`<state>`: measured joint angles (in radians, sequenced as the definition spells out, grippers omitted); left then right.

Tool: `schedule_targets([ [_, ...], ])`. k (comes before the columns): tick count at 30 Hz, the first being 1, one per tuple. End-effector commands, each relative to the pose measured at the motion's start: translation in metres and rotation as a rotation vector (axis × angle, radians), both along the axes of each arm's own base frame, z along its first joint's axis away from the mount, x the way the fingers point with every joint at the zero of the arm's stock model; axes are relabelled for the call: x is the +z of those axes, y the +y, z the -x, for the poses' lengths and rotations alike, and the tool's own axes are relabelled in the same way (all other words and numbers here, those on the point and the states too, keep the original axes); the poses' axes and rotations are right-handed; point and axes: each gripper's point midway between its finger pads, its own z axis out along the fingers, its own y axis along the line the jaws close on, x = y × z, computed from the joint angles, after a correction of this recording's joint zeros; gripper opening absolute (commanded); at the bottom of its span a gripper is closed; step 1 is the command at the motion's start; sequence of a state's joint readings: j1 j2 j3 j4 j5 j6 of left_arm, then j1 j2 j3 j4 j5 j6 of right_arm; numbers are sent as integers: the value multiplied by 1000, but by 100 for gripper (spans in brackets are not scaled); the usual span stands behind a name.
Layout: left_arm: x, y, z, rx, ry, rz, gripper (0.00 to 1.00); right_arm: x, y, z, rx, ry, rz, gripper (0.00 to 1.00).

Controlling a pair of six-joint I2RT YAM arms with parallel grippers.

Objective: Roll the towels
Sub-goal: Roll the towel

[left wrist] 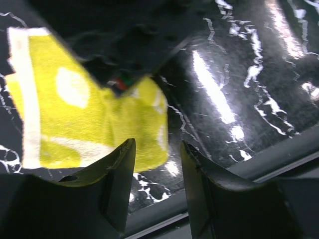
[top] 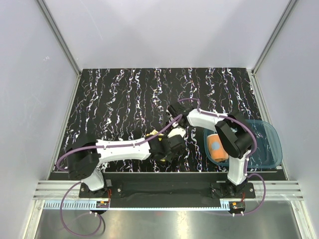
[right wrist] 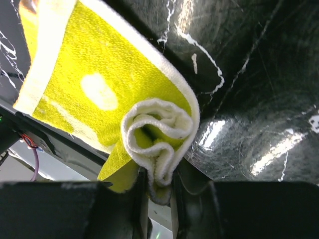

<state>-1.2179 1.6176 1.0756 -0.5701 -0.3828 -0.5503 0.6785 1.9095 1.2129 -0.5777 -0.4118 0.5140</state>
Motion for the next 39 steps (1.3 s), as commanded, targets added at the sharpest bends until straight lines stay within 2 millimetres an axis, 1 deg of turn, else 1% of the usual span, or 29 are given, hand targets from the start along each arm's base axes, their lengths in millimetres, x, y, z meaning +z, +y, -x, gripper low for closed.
schedule_targets([
  [1,3,-13,-5,1,-68,28,46,0,7,-1,29,-1,-4,22],
  [2,1,-6,-8,23,-81,-5,46,0,8,-2,29,0,-5,22],
  [4,-8,-1,-9,38,-78,-49,46,1,9,-2,34,-2,-7,22],
  [6,-14,5,-7,49,-75,-85,48,2,9,-3,41,-7,-2,22],
  [10,-28,17,-1,75,-64,-145,50,2,7,-4,48,-8,8,23],
  [12,-32,27,-1,99,-87,-189,50,2,9,-5,49,-6,6,23],
  [15,-37,34,1,106,-94,-215,52,2,9,-6,53,-6,4,24],
  [20,-52,45,7,93,-81,-269,52,-1,7,-7,60,0,20,25],
  [21,-55,46,7,91,-77,-273,52,-1,7,-9,60,-2,20,26],
  [22,-61,53,11,86,-68,-292,51,-1,6,-10,57,1,19,27],
  [23,-64,52,12,82,-61,-283,50,-1,5,-11,61,1,14,27],
  [25,-69,58,14,88,-57,-296,47,-2,4,-12,61,10,5,28],
  [26,-73,63,15,91,-54,-304,45,-4,1,-14,55,18,0,29],
  [28,-77,66,17,92,-50,-307,38,-7,-3,-16,49,28,-1,30],
  [29,-77,67,17,91,-52,-304,30,-8,-6,-18,42,32,-6,31],
  [33,-70,60,17,74,-50,-258,15,-12,-16,-22,22,43,-10,36],
  [34,-67,58,18,67,-43,-244,14,-12,-18,-23,19,44,-10,38],
  [35,-66,49,22,51,-18,-205,13,-14,-21,-24,17,47,-10,40],
  [36,-58,42,23,24,-12,-169,11,-16,-26,-25,7,54,-6,41],
  [38,-51,27,29,-7,31,-95,10,-18,-33,-26,1,52,2,45],
  [39,-43,22,29,-20,35,-56,9,-20,-40,-27,-15,59,8,47],
])
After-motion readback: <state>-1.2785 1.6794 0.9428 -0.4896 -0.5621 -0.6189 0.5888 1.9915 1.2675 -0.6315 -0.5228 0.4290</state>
